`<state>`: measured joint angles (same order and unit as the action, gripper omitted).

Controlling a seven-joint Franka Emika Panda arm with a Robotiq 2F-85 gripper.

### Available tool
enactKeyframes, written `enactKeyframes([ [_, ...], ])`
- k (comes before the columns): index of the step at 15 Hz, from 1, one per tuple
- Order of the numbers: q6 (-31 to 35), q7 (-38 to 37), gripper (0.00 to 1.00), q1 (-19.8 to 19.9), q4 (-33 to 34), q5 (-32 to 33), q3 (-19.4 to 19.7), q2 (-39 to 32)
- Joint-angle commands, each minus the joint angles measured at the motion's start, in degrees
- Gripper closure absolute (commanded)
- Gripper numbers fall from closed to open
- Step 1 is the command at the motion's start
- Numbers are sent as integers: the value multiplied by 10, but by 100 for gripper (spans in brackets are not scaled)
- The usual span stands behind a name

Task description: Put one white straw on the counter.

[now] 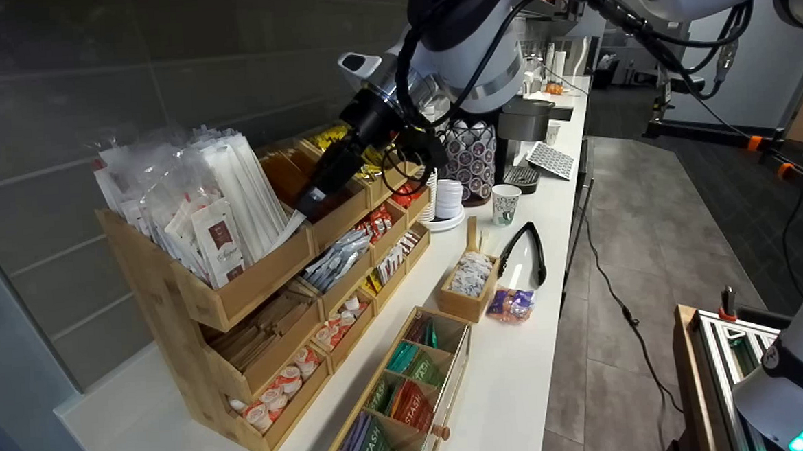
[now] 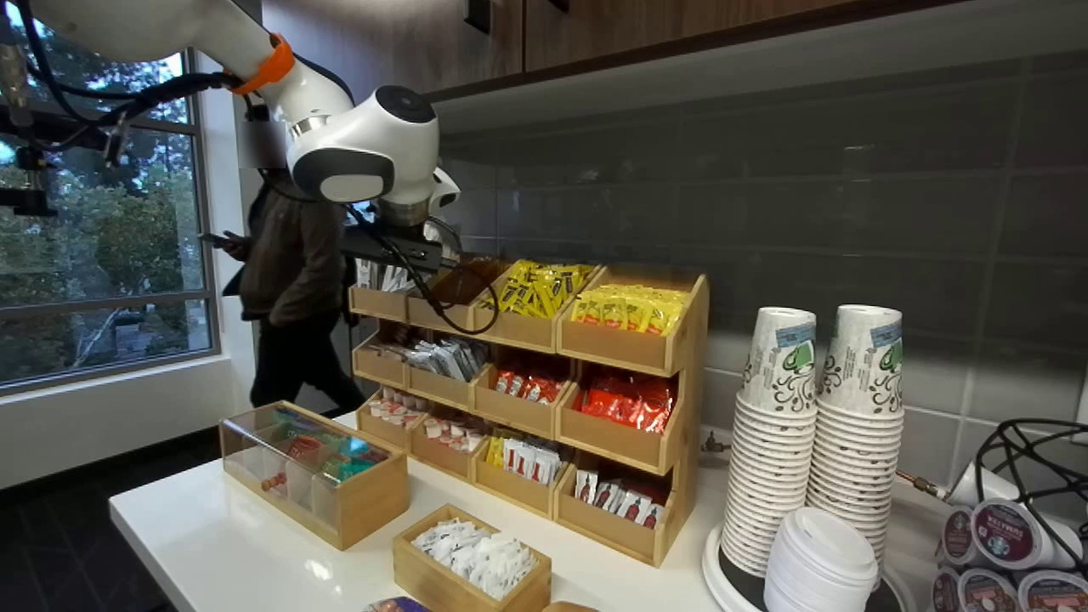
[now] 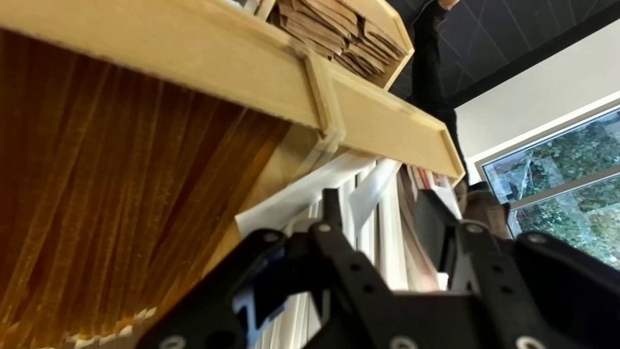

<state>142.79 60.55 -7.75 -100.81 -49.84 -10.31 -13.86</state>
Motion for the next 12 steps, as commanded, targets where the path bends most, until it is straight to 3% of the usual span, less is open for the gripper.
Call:
enactKeyframes([
  [1, 6, -17, 76, 3, 1, 21, -5, -2],
  [4, 10, -24, 87, 3, -1, 31, -5, 0],
  [5, 10, -26, 83, 3, -1, 36, -5, 0],
  [9, 10, -36, 100, 5, -1, 48, -6, 1],
  [12, 11, -43, 99, 6, -2, 47, -7, 3],
])
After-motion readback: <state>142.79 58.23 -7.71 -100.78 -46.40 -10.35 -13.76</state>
